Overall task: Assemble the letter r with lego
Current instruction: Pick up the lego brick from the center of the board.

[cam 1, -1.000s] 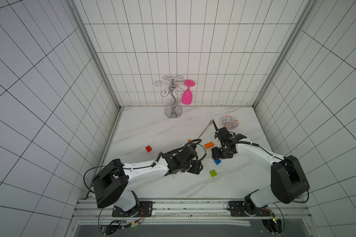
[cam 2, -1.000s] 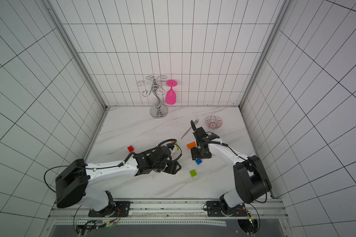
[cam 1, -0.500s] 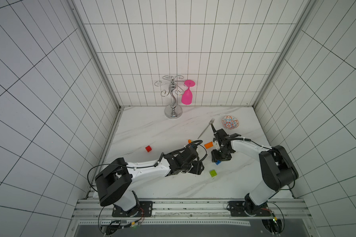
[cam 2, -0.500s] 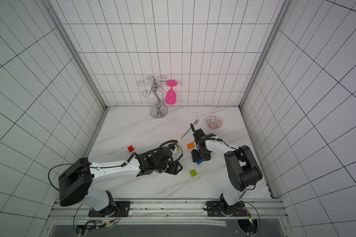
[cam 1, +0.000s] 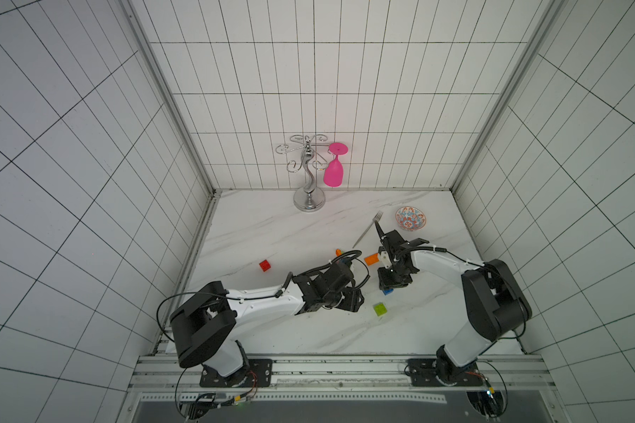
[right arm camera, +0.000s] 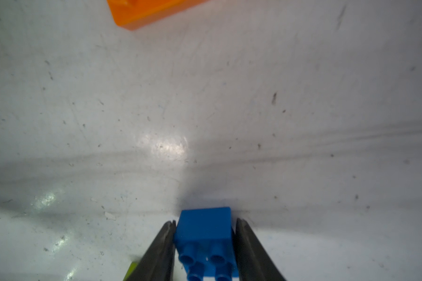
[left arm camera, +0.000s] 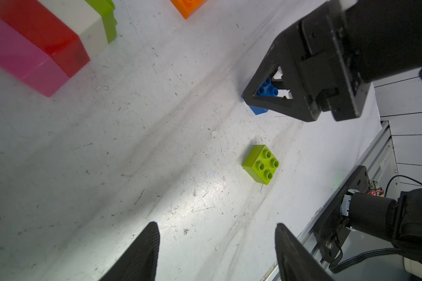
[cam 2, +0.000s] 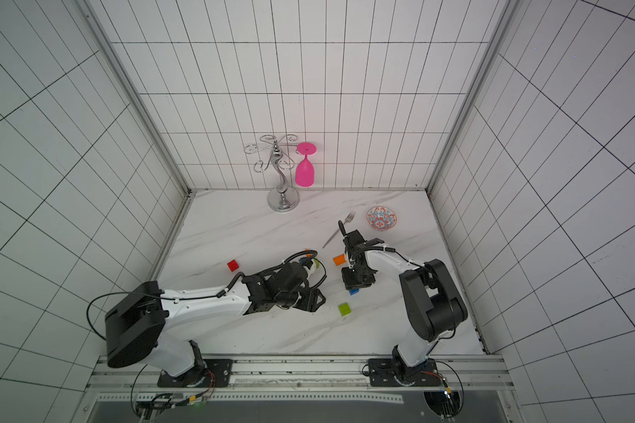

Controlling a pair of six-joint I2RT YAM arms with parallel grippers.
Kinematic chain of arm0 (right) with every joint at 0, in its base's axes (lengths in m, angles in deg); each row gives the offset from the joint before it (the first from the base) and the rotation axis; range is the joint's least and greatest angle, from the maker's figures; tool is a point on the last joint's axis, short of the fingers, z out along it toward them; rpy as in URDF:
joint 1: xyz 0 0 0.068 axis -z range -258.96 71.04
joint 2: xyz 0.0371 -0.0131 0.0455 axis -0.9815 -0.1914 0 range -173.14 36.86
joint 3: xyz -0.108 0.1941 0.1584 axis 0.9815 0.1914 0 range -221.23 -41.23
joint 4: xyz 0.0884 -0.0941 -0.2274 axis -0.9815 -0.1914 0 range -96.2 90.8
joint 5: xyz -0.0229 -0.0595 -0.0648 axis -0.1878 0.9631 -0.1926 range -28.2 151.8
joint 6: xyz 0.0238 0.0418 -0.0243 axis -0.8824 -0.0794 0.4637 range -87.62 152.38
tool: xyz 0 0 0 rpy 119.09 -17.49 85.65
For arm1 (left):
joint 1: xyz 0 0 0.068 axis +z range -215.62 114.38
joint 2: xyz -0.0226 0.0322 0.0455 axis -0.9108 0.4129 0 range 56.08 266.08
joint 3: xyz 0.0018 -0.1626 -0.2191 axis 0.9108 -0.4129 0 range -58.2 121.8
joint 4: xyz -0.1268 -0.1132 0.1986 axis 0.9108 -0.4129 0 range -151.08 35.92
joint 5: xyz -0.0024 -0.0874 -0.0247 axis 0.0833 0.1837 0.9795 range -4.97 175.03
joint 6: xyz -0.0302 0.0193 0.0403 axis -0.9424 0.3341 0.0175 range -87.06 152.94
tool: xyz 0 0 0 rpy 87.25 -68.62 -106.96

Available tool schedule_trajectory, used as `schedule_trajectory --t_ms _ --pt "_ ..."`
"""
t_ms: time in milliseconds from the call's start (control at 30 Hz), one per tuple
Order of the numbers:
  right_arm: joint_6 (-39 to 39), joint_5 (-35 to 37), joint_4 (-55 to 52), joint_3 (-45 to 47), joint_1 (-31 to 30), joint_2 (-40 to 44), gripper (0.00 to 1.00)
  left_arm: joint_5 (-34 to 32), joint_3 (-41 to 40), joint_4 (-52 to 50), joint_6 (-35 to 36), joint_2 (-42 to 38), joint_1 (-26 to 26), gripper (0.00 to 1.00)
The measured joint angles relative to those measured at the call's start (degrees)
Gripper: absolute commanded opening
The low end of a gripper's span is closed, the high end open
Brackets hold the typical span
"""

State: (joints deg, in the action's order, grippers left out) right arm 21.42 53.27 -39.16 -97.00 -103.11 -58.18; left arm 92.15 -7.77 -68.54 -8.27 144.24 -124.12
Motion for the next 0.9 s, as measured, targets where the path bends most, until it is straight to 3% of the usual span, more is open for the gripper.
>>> schedule_trajectory --t_ms 267,433,533,733,900 --pt "-0.02 2.03 -0.13 -0.04 -1.03 0.07 0.35 0.02 0.0 0.02 -0.37 0.04 0.0 0.66" --pt "-0.04 2.99 -0.28 -0.11 -1.73 0.09 0.2 0.02 -0.02 0.02 -0.39 0.07 0.0 0.66" --pt "-0.13 3.98 -0.79 -0.09 -2.62 0.59 0.0 0.0 -0.42 0.24 -0.55 0.04 0.0 0.66" --pt "-2.82 5.05 -2.27 2.1 -5.46 9.84 0.0 1.6 -6.84 3.61 -4.35 -3.19 0.0 0.66" --pt "-6.6 4.52 -4.85 5.92 -9.31 22.32 0.0 6.01 -17.16 15.52 -12.52 -6.4 -0.02 0.66"
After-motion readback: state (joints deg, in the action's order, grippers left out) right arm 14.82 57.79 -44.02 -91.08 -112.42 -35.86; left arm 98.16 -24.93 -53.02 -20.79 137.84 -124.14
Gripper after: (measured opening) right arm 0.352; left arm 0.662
